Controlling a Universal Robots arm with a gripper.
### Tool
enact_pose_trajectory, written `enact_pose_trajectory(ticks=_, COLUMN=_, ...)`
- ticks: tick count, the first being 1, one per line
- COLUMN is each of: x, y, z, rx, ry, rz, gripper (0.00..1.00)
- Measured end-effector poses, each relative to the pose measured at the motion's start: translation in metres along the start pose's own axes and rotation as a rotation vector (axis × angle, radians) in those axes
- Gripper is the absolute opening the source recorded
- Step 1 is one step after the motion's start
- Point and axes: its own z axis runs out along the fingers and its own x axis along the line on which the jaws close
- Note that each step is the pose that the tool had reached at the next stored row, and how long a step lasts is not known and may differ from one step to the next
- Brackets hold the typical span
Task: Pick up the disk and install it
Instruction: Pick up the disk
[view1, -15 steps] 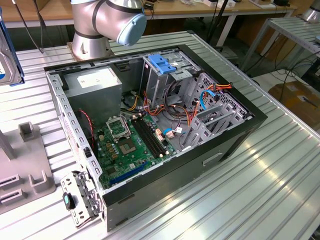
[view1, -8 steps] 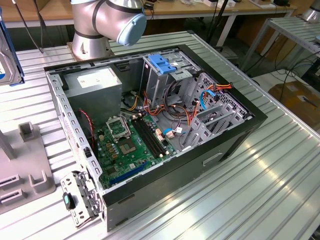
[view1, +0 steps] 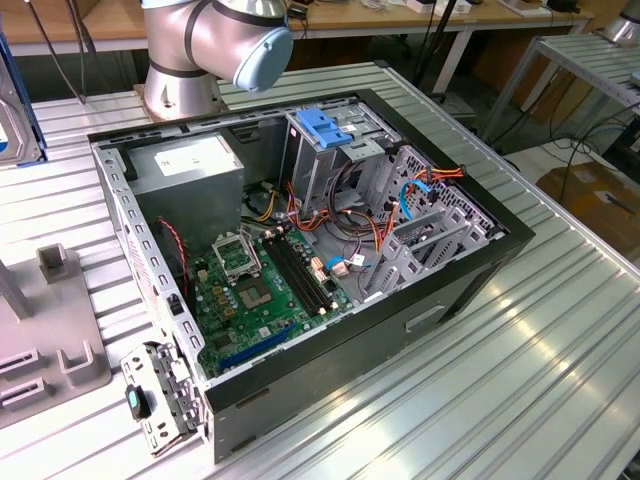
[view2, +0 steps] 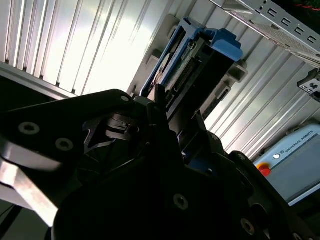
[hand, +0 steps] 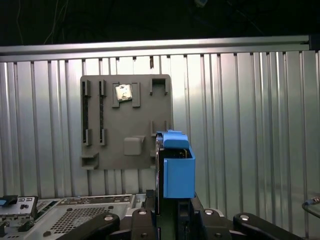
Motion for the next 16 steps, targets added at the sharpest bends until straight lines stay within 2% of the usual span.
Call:
enact_pose_trajectory(ticks=5, x=0.0000, y=0.0000, z=-0.0003, rx=-0.0001, ry=0.0001, rz=0.000, gripper=0.35)
enact_pose_trajectory(ticks=8, x=-0.0001, y=-0.0026, z=-0.0003, rx=-0.0001, ry=0.0000, rz=0.000, gripper=0.35)
enact_pose_trajectory(ticks=10, x=-0.0002, y=-0.0050, z=-0.0003, rx=-0.0002, ry=0.0001, rz=0.000, gripper=0.35)
enact_pose_trajectory(ticks=16, x=-0.0009, y=-0.0173, z=-0.0001, rx=-0.0001, ry=0.0001, rz=0.000, gripper=0.35)
